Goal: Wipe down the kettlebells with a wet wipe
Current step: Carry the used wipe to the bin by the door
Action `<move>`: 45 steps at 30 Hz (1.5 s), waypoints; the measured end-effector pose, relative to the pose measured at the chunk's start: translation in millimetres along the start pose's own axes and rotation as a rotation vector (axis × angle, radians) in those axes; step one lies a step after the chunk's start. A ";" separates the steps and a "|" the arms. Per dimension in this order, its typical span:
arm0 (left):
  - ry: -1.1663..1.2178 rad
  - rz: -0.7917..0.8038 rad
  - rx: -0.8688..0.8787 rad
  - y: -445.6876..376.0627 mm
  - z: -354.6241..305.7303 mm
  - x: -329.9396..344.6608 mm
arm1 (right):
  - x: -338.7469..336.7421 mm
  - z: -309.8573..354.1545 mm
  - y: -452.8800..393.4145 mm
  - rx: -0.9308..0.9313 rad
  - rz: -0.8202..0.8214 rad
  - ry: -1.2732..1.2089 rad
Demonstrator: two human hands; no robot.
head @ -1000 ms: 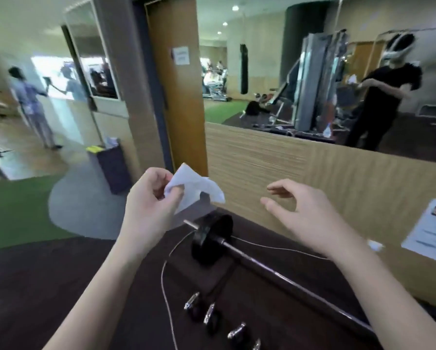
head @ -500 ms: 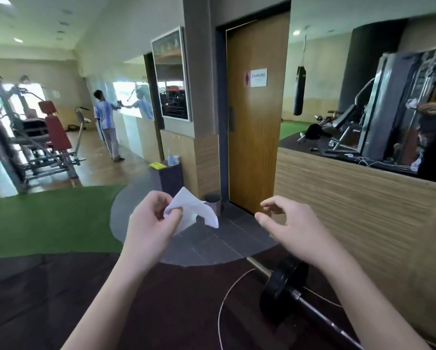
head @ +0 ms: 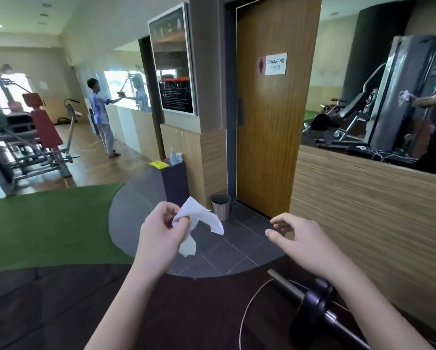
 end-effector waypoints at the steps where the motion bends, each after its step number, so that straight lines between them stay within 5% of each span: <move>1: 0.003 0.006 -0.002 -15.5 7.6 5.9 | 8.7 0.3 -15.3 0.000 -0.004 0.002; 20: 0.058 0.077 -0.037 -367.3 136.0 160.3 | 189.4 12.5 -374.5 0.031 -0.024 0.022; 36: 0.087 0.308 0.091 -669.3 209.9 347.2 | 325.2 -5.0 -657.5 0.137 -0.136 0.059; 45: 0.111 0.358 0.081 -796.4 232.9 498.0 | 369.1 -73.6 -830.1 0.167 -0.141 0.118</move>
Point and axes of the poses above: each hand's wrist, its own y-axis away from the middle knuckle, its own x-axis out of the palm, z = x × y, the point moved 7 cm from there along -y, towards the middle knuckle, and after that the axes turned 13 degrees about -z, right-handed, at the moved point
